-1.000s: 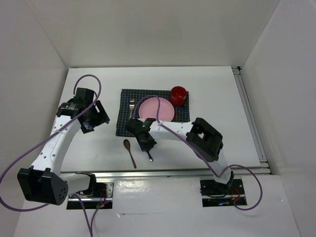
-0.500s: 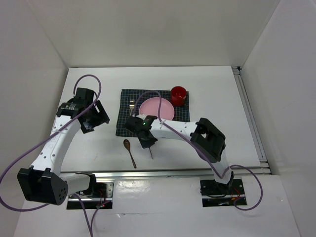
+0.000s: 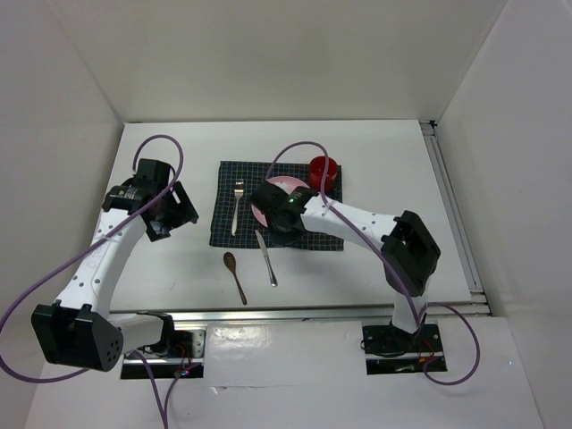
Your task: Set the dinner table for one person
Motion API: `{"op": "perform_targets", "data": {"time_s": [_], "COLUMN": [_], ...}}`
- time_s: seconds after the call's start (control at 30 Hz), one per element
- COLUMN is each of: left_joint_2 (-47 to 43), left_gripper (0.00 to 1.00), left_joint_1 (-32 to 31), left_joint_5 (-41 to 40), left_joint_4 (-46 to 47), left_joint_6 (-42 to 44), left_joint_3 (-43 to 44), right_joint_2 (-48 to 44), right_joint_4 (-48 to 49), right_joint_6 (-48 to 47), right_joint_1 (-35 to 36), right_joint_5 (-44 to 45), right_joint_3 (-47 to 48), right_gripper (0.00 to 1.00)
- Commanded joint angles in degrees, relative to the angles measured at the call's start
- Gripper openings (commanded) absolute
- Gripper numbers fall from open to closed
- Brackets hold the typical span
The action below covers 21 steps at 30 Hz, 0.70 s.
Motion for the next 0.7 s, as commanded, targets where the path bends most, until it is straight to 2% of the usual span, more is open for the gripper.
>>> {"op": "perform_targets", "data": {"time_s": [0.0,0.03,0.1,0.13,0.17,0.23,0.47,0.67], "left_joint_2": [-0.77,-0.77,-0.77,-0.77,-0.77,-0.77,-0.77,-0.77], "left_gripper": [0.88,0.88,0.88,0.88,0.88,0.88,0.88,0.88], "left_joint_1": [-0.22,-0.22,-0.22,-0.22,-0.22,-0.22,-0.22,-0.22], "left_joint_5": [-0.67,-0.67,-0.67,-0.67,-0.67,-1.2,-1.2,-1.2], "left_joint_4": [0.62,0.62,0.62,0.62,0.62,0.62,0.62,0.62], "left_joint_6": [-0.18,-0.18,-0.18,-0.18,-0.18,0.34,0.34,0.34], "left_joint_3": [-0.01,-0.01,-0.01,-0.01,-0.01,-0.01,-0.54,-0.54], "right_joint_2": [2.07,3.13,5.77,6.56,7.35,9.37,14.12,16.93], "right_joint_4": [3.31,3.31,3.84,4.62,4.63,5.16,5.07,5.6], "right_joint_6": [-1.88,-1.88,-1.88,-1.88,-2.4,-2.4,-1.27,-0.21], "right_joint_1": [0.84,1.54,2.25,2.77,2.78,2.78,3.3,3.83], "right_joint_5": [-4.67,-5.28,-5.28,-5.89,-6.6,-6.6,-5.38,-4.24], "right_joint_3": [0.83,2.05,3.11,3.73,3.73,5.05,7.59,7.6], "right_gripper": [0.3,0.36,0.4,0.46,0.46,0.53,0.54,0.49]}}
